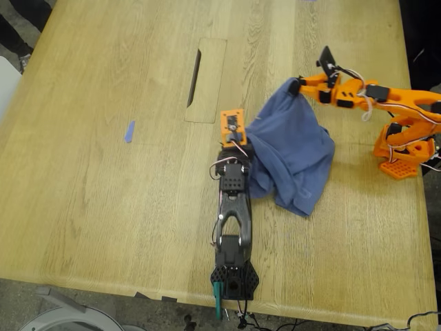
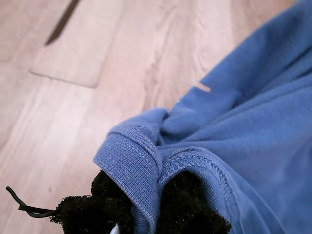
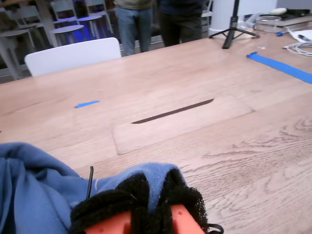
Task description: Fold a T-shirt
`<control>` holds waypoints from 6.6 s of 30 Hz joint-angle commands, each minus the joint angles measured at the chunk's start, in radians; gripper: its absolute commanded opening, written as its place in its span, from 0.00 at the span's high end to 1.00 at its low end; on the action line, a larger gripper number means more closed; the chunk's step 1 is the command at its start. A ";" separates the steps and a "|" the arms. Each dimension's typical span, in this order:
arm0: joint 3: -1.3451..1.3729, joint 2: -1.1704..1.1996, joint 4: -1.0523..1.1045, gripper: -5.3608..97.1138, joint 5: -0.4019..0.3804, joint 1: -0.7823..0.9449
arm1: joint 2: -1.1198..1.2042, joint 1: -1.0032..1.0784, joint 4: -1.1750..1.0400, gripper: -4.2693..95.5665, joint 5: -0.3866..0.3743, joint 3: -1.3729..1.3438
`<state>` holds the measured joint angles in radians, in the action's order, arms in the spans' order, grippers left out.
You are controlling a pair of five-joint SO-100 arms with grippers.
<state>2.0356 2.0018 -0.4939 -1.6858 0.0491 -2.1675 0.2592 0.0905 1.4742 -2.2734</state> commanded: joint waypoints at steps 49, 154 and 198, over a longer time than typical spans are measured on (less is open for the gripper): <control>-0.555 -0.336 0.196 0.95 0.008 0.345 | 1.629 0.308 -0.758 0.95 -0.026 2.401; 0.026 0.457 -0.568 0.50 -0.011 -0.657 | -0.353 -0.199 -1.424 0.68 -0.029 0.202; 0.190 -0.173 0.202 0.95 -0.008 -0.126 | 0.324 -0.118 -0.356 0.95 -0.055 -0.006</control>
<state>2.2043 1.7457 -0.2991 -1.6858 -0.1335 -1.8116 0.0844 -0.2761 1.4220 -2.2703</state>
